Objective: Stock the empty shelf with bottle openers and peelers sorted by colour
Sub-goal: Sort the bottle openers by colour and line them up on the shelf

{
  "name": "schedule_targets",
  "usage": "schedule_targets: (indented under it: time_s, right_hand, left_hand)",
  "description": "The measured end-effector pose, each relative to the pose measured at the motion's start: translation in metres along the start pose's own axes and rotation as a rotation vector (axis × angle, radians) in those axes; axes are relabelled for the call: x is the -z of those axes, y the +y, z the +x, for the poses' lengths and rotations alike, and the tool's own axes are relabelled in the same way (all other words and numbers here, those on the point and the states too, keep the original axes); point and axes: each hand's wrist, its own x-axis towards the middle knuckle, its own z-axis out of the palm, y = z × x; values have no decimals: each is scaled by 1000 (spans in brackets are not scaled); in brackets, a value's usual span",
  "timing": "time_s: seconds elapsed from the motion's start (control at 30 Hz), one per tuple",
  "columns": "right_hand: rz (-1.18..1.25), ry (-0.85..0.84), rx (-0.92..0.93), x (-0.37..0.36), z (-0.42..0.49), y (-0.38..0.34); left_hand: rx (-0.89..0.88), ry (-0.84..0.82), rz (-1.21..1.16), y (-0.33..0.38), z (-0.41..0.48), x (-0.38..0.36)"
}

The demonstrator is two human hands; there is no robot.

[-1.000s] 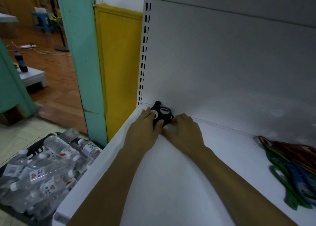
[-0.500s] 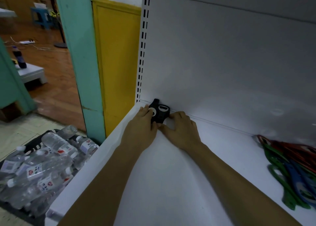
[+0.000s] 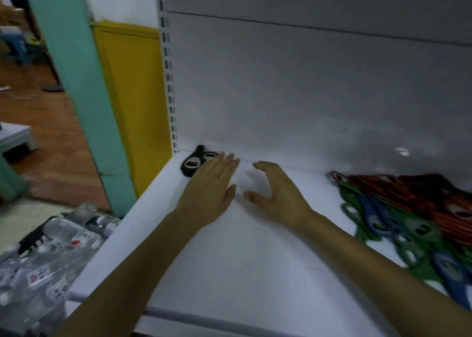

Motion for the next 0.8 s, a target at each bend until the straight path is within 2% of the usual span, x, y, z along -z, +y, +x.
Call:
schedule_targets:
  time_s: [0.13,0.27,0.47,0.57,0.63,0.8]
  right_hand:
    - [-50,186,-76,62,-55,30]
    - [-98,339,-154,119,-117,65]
    - [-206,521,-373,172,-210,121]
    - [-239,551,-457,185,-234,140]
    - [-268,562,-488,187,-234,147]
    - [-317,553,-462,192,-182,157]
  left_hand:
    - [-207,-39,-66,75,26,-19]
    - [-396,-36,-231,178,56,-48]
    - [-439,-130,-377,300,73,-96]
    - [-463,-171,-408,313,74,-112]
    - [-407,-157,-543,308,73,-116]
    - [-303,113,-847,300,72,-108]
